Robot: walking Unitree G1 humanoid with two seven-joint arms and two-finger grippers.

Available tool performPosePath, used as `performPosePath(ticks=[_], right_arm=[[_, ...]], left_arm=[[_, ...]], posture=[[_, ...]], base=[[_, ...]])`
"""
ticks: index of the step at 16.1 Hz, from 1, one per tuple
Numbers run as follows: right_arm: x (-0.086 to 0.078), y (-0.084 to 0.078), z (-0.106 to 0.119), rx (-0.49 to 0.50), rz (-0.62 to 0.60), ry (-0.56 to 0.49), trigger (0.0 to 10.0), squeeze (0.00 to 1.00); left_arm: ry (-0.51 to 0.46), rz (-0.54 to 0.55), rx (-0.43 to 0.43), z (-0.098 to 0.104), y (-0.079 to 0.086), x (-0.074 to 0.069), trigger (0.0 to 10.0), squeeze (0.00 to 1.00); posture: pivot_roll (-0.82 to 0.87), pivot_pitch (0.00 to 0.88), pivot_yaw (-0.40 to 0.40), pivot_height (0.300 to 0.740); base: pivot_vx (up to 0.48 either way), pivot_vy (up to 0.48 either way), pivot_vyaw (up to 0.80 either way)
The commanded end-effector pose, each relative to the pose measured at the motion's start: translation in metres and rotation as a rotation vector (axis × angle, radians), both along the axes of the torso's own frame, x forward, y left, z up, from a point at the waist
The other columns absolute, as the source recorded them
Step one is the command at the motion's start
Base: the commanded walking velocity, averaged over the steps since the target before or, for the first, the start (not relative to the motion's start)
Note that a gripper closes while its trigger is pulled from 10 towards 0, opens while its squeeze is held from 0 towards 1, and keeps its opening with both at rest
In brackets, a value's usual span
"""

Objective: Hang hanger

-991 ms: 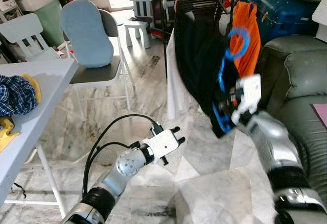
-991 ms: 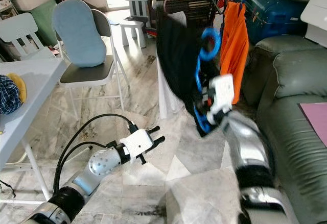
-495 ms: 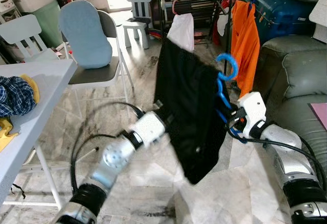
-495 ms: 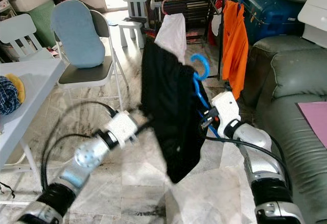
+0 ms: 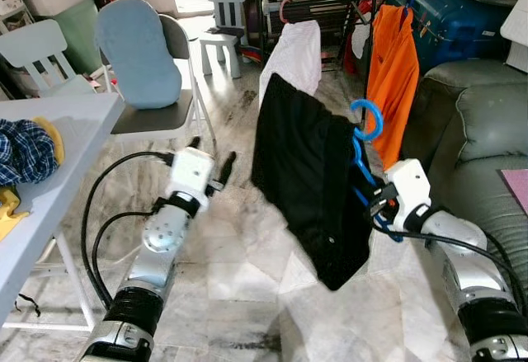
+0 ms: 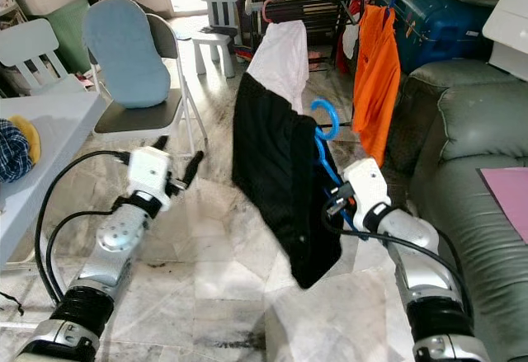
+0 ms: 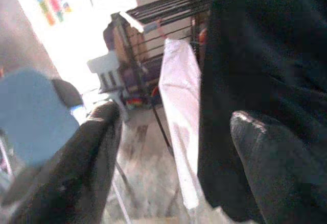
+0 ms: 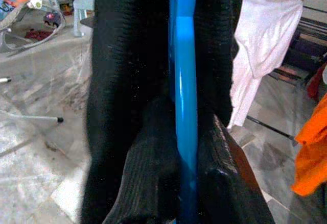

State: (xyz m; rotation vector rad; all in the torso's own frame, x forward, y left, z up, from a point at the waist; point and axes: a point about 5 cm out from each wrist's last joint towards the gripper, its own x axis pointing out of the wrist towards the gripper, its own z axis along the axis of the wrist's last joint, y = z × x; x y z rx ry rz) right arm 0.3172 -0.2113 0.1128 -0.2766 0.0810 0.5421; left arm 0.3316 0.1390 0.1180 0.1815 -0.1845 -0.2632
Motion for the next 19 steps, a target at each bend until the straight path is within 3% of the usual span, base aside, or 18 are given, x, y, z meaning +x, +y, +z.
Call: performPosePath(ticks=[1,10,12,19], right_arm=[[0.002,0.003,0.011,0.002,0.017,-0.049,10.0,0.00],[0.002,0.006,0.011,0.007,0.022,-0.034,10.0,0.00],[0.002,0.007,0.011,0.007,0.025,-0.036,10.0,0.00],[0.001,0.007,0.010,-0.014,0.037,-0.040,10.0,0.00]], left_arm=[[0.008,0.023,-0.013,0.003,0.005,0.002,10.0,0.00],[0.011,-0.004,0.008,0.004,-0.002,0.004,10.0,0.00],[0.011,-0.018,0.014,0.004,-0.006,0.004,10.0,0.00],[-0.022,-0.075,0.046,0.004,-0.019,-0.004,10.0,0.00]], posture=[[-0.19,0.000,0.043,0.740],[-0.19,0.000,0.046,0.740],[-0.19,0.000,0.047,0.740],[-0.19,0.000,0.048,0.740]], base=[[0.000,0.292,0.00],[0.000,0.455,-0.57],[0.000,0.471,0.00],[0.000,0.000,0.00]])
